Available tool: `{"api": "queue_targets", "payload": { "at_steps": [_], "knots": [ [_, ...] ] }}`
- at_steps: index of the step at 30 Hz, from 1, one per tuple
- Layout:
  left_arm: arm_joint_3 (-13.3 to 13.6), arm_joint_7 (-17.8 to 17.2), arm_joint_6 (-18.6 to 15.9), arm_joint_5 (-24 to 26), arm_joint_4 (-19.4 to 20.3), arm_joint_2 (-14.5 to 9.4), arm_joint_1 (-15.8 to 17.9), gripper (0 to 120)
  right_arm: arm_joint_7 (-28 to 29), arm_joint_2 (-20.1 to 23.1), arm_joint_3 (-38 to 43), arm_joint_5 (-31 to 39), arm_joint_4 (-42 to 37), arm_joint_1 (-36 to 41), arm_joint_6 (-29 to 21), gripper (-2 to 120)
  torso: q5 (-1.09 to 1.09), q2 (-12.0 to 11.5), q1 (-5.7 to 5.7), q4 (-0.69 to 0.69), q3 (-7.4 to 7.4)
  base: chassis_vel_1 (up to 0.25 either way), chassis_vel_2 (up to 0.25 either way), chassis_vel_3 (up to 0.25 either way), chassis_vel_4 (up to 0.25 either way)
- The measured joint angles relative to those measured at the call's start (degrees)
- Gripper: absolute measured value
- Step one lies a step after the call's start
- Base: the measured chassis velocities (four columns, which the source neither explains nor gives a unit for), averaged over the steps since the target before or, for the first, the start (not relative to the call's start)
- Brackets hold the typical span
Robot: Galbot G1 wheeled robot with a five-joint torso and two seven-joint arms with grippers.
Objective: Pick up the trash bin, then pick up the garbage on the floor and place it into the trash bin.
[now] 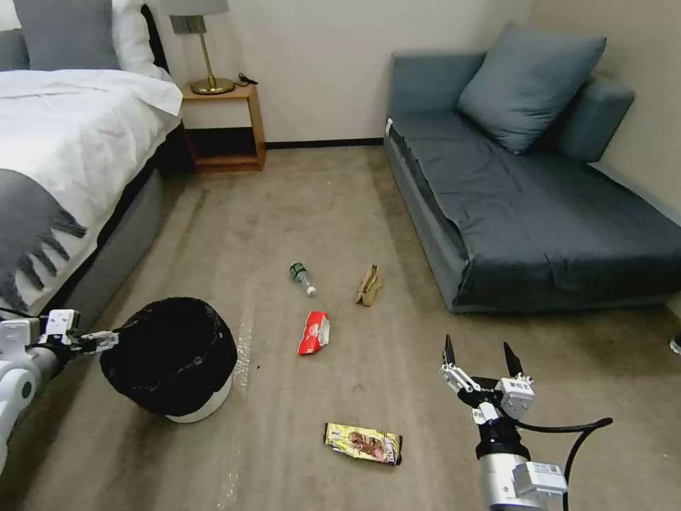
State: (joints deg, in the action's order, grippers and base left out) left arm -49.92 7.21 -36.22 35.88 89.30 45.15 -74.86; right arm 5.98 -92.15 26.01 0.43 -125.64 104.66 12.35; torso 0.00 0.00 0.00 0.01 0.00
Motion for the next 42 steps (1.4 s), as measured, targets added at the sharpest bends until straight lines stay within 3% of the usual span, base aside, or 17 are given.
{"api": "queue_targets", "payload": {
  "at_steps": [8,14,18,28,31,33,37,42],
  "knots": [
    [5.43,-1.48,-4.11,1.55,-4.11,1.18,5.11,100,0.34,0.01,-1.27,-1.62,0.08,0.92,0.40,100,0.00,0.00,0.00,-0.01,0.00,0.000,0.000,0.000,0.000],
    [7.40,-1.77,-5.69,2.05,-6.14,2.19,8.14,98,0.46,0.01,-1.28,-1.98,0.08,0.91,0.42,100,0.00,0.00,0.00,-0.01,0.00,0.000,0.000,0.000,0.000],
    [8.53,-3.04,-6.14,1.93,-7.42,2.59,9.99,85,0.57,0.01,-1.28,-2.06,0.26,0.94,0.43,100,0.00,0.00,0.00,-0.01,0.00,0.000,0.000,0.000,0.000],
    [7.73,-3.48,-6.13,1.71,-7.42,3.08,8.89,55,0.61,0.01,-1.75,-1.95,1.01,0.59,0.41,100,0.00,0.00,0.00,-0.01,0.00,0.000,0.000,0.000,0.000],
    [6.84,-3.49,-6.08,1.87,-6.91,3.23,7.89,40,0.61,0.01,-1.90,-1.71,1.23,0.54,0.30,100,0.00,0.00,0.00,0.00,0.00,0.000,0.000,0.000,0.000],
    [6.84,-3.49,-6.08,1.87,-6.91,3.23,7.89,40,0.61,0.01,-1.90,-1.71,1.23,0.54,0.30,100,0.00,0.00,0.00,0.00,0.00,0.000,0.000,0.000,0.000],
    [5.81,-3.73,-6.03,2.16,-6.56,3.50,7.16,18,0.60,0.01,-2.14,-1.63,1.42,0.23,-0.02,100,0.00,0.00,0.00,-0.01,0.00,0.000,0.000,0.000,0.000],
    [4.86,-3.98,-5.98,2.87,-5.84,3.73,6.50,8,0.56,0.01,-2.15,-1.15,1.67,0.11,-0.18,100,0.00,0.00,0.00,-0.03,-0.01,0.000,0.000,0.000,0.000]
  ]
}}
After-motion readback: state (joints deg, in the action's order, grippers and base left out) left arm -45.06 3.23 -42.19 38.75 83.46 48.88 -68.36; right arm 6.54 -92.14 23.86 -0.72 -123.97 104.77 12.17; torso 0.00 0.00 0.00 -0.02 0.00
